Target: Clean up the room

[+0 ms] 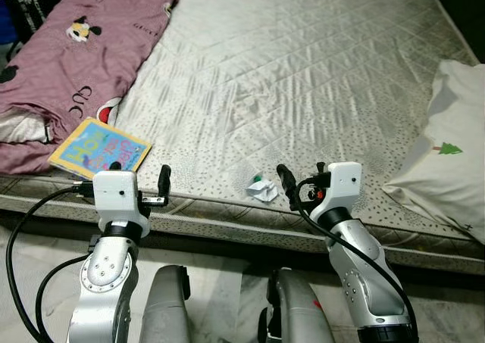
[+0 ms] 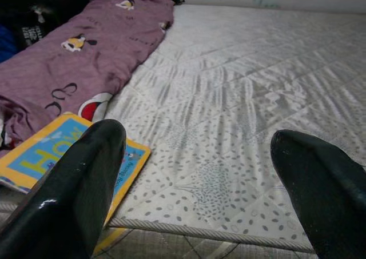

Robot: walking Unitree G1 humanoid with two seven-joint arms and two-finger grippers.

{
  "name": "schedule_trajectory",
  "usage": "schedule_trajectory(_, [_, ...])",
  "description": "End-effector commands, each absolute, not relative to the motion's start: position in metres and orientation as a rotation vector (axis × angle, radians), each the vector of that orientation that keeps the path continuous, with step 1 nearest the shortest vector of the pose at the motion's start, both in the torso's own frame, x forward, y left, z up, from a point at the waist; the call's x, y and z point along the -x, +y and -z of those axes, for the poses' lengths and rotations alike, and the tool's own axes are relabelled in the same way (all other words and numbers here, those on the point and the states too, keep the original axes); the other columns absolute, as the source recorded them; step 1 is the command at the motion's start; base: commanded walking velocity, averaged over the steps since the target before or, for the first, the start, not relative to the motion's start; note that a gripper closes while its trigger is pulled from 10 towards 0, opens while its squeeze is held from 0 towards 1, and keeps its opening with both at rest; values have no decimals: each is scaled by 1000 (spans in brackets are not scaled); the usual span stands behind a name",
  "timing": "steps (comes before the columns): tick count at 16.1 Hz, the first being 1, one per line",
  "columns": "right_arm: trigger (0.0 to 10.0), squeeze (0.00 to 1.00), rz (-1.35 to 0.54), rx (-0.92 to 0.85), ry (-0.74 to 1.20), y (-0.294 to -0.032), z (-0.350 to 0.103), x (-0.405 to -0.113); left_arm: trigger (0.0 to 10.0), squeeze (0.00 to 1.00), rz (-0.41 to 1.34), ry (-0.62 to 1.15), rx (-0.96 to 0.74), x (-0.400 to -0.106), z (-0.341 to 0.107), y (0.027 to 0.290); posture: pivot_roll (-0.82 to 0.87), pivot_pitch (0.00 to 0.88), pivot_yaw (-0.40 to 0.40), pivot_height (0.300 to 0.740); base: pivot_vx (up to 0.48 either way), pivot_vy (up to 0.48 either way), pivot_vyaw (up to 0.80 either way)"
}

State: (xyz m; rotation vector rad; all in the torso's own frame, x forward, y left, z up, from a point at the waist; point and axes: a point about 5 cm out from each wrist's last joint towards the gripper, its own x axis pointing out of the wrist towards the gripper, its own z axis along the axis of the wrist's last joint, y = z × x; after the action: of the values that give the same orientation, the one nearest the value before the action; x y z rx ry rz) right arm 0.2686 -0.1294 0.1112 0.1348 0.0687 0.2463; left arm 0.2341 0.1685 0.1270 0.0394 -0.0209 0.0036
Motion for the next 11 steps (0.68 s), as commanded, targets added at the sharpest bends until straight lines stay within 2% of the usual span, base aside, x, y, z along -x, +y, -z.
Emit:
schedule_trajectory(1, [10000, 0, -240, -134, 86, -132, -108, -267, 10000, 0, -11, -4, -36, -232, -123, 169, 24, 126, -57, 595, 0, 0, 0])
schedule_trajectory(6, [10000, 0, -253, -129, 87, -131, -108, -267, 10000, 0, -19, -7, -44, -231, -123, 170, 22, 128, -56, 585, 0, 0, 0])
schedule_trajectory(8, [10000, 0, -262, -114, 90, -130, -108, -267, 10000, 0, -17, -12, -45, -231, -124, 169, 23, 132, -59, 585, 326, 0, 0])
schedule_trajectory(11, [10000, 0, -267, -111, 90, -129, -108, -267, 10000, 0, -15, -11, -43, -231, -124, 169, 22, 136, -61, 585, 345, 0, 742])
